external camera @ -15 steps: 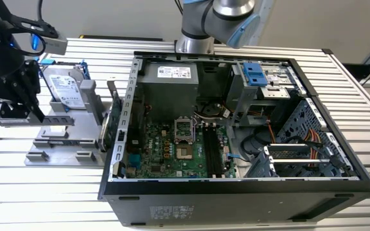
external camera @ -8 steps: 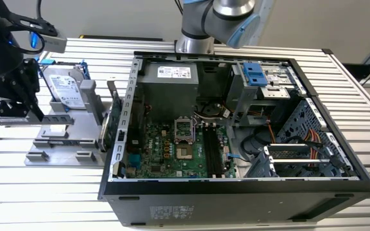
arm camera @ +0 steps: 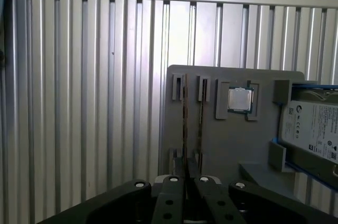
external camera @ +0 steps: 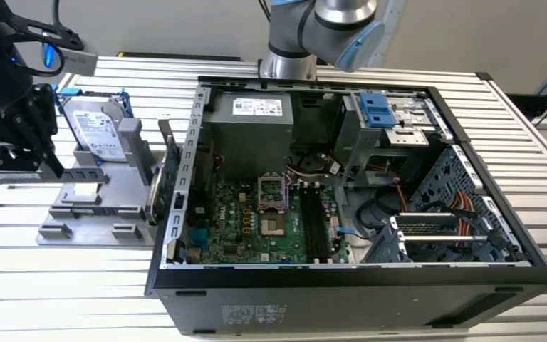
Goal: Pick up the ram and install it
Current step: 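Pick up the ram and move it above insertion slot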
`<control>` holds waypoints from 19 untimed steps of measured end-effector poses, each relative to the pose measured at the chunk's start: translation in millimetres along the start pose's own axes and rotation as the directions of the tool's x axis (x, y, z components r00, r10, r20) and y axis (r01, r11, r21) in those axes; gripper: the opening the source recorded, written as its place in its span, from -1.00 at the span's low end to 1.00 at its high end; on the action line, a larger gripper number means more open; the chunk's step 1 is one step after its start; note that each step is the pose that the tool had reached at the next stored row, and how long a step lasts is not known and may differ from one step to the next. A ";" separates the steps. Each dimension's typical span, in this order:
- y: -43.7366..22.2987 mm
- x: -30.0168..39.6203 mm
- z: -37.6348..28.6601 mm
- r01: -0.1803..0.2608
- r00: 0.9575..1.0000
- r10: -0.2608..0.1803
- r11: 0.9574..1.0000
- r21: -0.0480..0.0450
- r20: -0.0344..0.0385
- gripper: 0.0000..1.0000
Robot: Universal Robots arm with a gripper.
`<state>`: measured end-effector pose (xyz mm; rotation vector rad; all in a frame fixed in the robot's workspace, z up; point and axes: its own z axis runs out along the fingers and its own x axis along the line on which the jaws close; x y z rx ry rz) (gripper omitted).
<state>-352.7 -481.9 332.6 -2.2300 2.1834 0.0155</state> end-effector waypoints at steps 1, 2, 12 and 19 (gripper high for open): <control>0.0 0.0 -0.3 0.000 1.000 0.000 1.000 0.000 0.000 -1.00; 0.0 0.0 -0.5 0.000 1.000 0.000 1.000 0.000 0.000 -1.00; 0.0 0.0 -3.0 0.000 1.000 0.000 1.000 0.000 0.000 -1.00; -0.1 -0.2 -8.0 -0.007 1.000 0.007 1.000 0.000 0.000 -1.00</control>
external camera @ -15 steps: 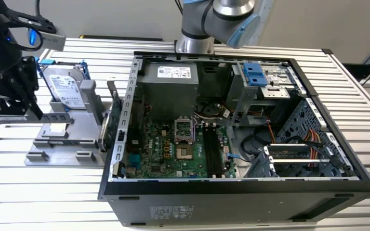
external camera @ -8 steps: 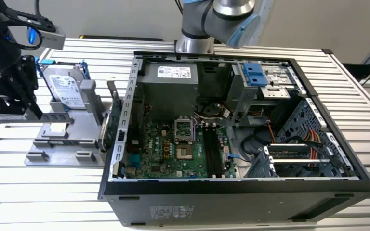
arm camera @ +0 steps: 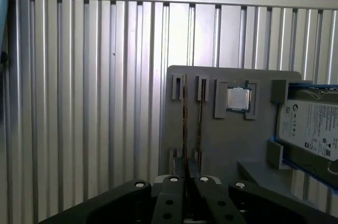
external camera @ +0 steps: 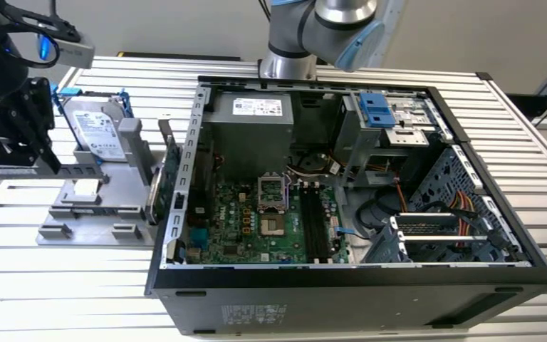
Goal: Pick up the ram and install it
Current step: 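Pick up the ram and move it above insertion slot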
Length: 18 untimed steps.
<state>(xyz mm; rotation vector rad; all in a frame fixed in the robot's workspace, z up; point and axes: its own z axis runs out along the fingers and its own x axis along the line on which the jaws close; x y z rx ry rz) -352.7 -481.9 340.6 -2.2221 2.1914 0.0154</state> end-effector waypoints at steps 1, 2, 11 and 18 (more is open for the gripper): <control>0.0 0.0 -0.7 -0.003 1.000 0.003 1.000 0.000 0.000 -1.00; 0.0 0.0 -1.2 -0.005 1.000 0.005 1.000 0.000 0.000 -1.00; -0.1 -0.1 -5.5 -0.020 1.000 0.020 1.000 0.000 0.000 -1.00; -0.1 -0.1 -5.7 -0.021 1.000 0.021 1.000 0.000 -0.002 -1.00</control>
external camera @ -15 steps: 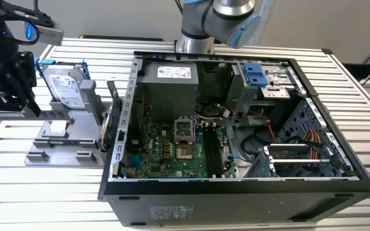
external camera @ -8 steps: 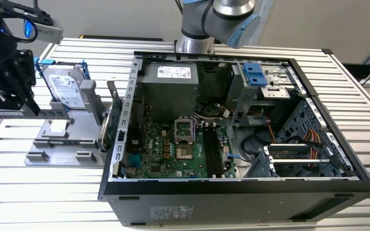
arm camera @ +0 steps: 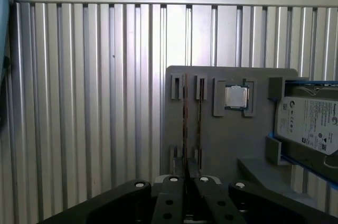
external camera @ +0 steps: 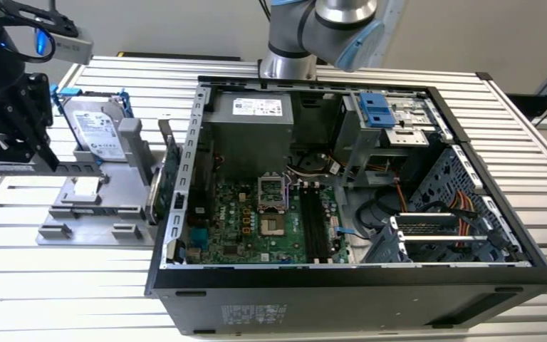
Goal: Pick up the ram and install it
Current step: 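Pick up the ram and move it above insertion slot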
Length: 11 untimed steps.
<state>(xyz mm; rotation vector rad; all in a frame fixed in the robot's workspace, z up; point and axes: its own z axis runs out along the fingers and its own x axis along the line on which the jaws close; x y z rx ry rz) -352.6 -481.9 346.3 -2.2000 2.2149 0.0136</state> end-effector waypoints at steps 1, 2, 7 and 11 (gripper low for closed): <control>-0.2 0.0 -0.1 0.000 1.000 0.000 1.000 0.000 0.000 -1.00; -0.8 0.0 -0.2 0.000 1.000 0.000 1.000 0.000 0.000 -1.00; -3.9 0.0 -0.8 0.000 1.000 0.000 1.000 0.000 0.000 -1.00; -5.5 -0.1 -2.3 0.000 1.000 0.000 1.000 -0.001 0.000 -1.00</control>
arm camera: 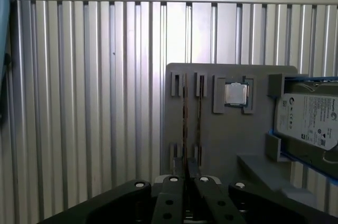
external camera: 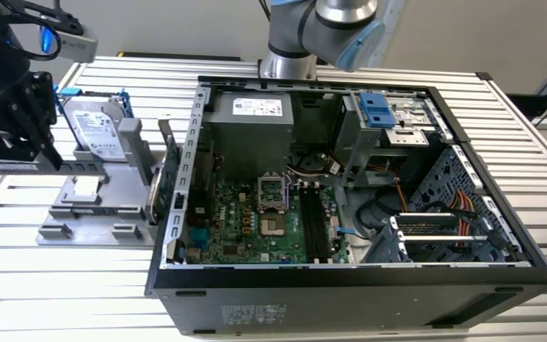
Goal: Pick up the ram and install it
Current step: 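Pick up the ram and move it above insertion slot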
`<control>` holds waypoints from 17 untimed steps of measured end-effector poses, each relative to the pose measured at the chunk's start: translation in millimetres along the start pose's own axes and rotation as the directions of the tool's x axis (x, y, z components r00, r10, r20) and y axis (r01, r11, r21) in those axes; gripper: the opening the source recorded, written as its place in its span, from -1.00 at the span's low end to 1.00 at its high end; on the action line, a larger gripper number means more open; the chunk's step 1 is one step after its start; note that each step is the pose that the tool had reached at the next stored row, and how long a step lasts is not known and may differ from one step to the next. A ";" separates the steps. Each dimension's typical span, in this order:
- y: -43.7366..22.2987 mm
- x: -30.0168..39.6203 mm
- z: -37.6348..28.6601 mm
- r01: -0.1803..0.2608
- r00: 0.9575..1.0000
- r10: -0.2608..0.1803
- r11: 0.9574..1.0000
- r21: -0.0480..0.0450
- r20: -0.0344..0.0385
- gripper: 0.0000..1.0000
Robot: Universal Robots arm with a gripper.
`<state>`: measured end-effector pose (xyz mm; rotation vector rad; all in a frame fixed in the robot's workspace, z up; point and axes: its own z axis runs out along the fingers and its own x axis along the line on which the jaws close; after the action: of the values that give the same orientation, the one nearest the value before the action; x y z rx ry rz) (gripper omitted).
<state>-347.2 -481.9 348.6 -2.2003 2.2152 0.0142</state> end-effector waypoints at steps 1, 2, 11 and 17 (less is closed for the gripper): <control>-0.2 0.0 -0.5 0.000 1.000 0.000 1.000 0.000 0.000 -1.00; -0.3 0.0 -1.1 0.000 1.000 0.000 1.000 0.000 0.000 -1.00; -0.7 -0.2 -10.2 0.000 1.000 0.000 1.000 0.000 0.000 -1.00; -0.7 -0.3 -12.4 0.000 1.000 0.000 1.000 0.000 0.000 -1.00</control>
<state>-346.5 -481.9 361.1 -2.2000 2.2153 0.0144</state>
